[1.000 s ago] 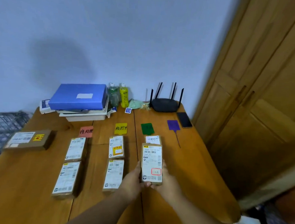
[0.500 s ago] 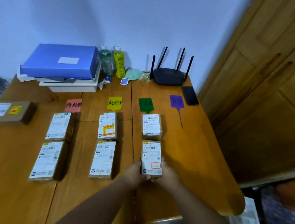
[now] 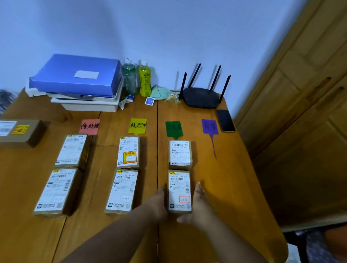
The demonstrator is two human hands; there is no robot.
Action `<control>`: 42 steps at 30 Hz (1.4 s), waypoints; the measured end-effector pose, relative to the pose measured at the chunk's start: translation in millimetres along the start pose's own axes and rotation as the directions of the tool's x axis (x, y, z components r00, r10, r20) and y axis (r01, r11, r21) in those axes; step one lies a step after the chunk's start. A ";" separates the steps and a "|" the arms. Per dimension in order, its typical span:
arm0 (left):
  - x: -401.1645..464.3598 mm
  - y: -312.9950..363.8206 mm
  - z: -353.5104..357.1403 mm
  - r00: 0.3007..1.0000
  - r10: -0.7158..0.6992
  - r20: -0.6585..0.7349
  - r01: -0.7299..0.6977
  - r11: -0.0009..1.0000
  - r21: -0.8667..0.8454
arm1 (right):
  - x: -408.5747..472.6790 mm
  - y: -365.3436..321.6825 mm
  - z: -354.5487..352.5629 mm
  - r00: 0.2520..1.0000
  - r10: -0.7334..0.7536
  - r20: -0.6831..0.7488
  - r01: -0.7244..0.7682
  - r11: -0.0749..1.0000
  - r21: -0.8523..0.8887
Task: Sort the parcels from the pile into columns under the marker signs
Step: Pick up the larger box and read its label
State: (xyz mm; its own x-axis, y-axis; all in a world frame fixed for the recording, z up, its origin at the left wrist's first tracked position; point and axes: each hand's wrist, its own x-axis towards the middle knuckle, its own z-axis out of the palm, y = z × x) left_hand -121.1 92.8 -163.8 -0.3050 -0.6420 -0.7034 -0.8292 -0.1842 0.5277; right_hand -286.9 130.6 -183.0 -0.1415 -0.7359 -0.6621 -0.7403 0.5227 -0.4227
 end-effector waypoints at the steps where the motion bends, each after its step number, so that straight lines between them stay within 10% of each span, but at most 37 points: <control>1: -2.1 -1.5 -11.7 1.000 0.019 0.004 -0.019 0.999 0.049 | -4.2 0.8 -7.3 0.995 -0.079 -0.058 0.070 0.988 -0.134; 7: -68.2 16.3 -117.3 0.964 0.205 -0.169 -0.143 0.936 0.322 | -44.7 -48.4 -81.9 0.894 -0.357 -0.272 0.193 0.853 -0.485; 14: -178.0 13.2 -235.8 0.739 0.240 -0.629 0.027 0.923 0.384 | -87.2 -185.9 -150.5 0.771 -0.486 -0.412 0.206 0.802 -0.561; 29: -315.9 -171.2 -348.9 0.518 -0.094 -0.850 0.280 0.958 0.065 | -134.5 -398.7 -66.4 0.640 -0.710 -0.294 0.400 0.634 -0.661; 42: -298.6 -336.8 -513.6 0.617 -0.066 -0.784 0.263 0.957 0.126 | -76.7 -603.6 56.2 0.744 -0.608 -0.277 0.379 0.725 -0.575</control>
State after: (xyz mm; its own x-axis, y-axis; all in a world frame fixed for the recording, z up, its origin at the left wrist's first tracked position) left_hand 489.8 -35.7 113.2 0.2339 -0.9675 -0.0959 -0.9324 -0.2511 0.2599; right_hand 207.8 -104.2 88.2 0.1632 -0.9845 -0.0644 -0.9684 -0.1474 -0.2011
